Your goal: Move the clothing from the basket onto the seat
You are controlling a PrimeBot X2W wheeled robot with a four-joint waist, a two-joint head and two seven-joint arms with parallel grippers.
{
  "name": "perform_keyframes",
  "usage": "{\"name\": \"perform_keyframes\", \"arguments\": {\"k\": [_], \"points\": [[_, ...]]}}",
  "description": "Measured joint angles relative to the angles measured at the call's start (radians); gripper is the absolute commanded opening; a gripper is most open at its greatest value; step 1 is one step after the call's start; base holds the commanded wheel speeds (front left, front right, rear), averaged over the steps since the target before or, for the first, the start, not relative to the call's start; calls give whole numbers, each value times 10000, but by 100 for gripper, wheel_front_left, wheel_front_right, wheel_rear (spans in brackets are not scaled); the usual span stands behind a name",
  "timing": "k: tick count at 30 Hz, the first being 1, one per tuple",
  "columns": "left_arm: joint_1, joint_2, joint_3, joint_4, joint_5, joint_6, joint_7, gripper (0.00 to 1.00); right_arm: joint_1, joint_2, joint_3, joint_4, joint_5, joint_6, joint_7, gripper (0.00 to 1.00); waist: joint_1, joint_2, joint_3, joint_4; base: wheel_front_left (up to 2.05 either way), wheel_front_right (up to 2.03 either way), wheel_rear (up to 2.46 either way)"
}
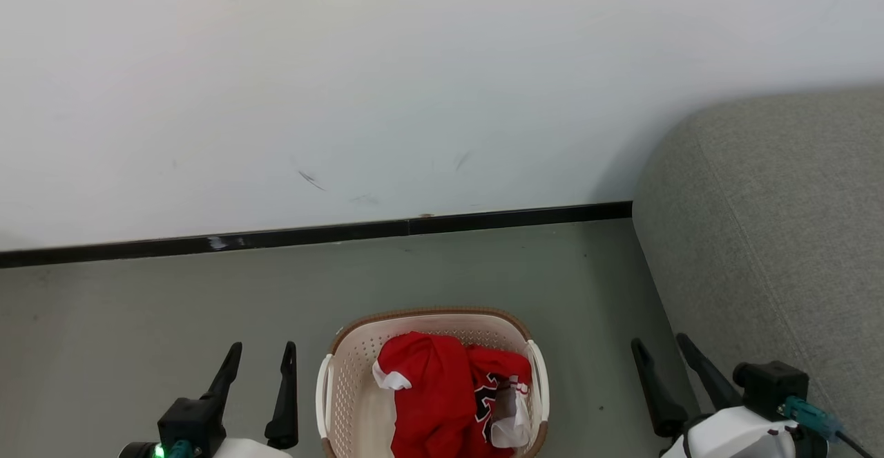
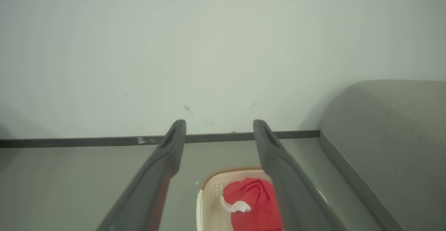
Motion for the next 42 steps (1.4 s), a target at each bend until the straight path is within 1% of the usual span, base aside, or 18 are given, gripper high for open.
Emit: {"name": "perform_keyframes", "arguments": {"k": [4,11,20,26,42], "points": [[0,-2,-88,17,558,94,-161,100,-1,23,94,-2,-619,0,-128,100,0,0,33,11,0,0,0],[0,-4,-138,19,1582,441,-420,100,-66,31,238,-67,-1820,0,-387,100,-1,0,120,17,0,0,0],[-1,-21,-19,96,1615,527,-420,100,-84,38,207,-113,-1856,0,-389,100,-1,0,178,-12,0,0,0],[-2,-46,40,134,1601,564,-420,100,-92,46,-54,-213,-1854,0,-389,100,-2,0,209,-25,0,0,0],[-8,-82,56,295,1601,602,-420,100,-87,50,-4,-236,-1636,0,-391,100,-3,0,166,-35,0,0,0]]}}
